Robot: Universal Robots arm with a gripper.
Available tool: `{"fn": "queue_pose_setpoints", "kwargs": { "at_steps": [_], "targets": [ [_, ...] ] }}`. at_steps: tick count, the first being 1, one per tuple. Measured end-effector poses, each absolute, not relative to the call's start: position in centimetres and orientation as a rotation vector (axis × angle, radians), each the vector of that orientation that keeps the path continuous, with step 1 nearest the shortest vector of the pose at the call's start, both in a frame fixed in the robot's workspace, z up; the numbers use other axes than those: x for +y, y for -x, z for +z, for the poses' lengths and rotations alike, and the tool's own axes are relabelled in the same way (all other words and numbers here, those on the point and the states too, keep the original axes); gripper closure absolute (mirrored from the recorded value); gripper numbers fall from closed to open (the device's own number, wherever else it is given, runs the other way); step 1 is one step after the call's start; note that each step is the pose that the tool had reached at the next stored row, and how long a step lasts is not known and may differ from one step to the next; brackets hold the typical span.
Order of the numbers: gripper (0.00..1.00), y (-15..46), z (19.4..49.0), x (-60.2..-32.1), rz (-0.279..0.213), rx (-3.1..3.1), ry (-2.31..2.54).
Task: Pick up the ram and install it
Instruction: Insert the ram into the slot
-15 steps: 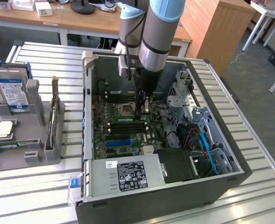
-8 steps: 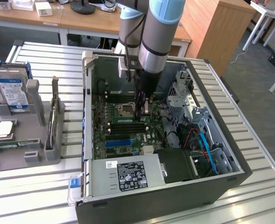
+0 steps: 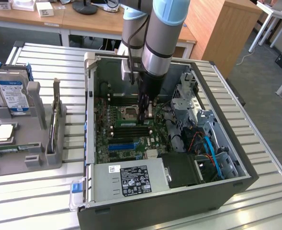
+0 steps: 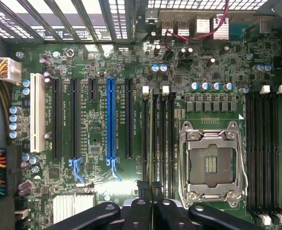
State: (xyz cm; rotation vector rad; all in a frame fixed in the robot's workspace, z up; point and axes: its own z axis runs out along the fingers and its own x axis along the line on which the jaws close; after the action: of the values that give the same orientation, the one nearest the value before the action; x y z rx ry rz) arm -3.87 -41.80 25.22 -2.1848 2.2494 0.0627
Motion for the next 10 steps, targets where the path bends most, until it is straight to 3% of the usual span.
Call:
{"fn": "queue_pose_setpoints", "kwargs": {
  "at_steps": [10],
  "targets": [
    [0.88,3.88,24.73,-41.81,0.062,2.25,2.185]
  ]
}}
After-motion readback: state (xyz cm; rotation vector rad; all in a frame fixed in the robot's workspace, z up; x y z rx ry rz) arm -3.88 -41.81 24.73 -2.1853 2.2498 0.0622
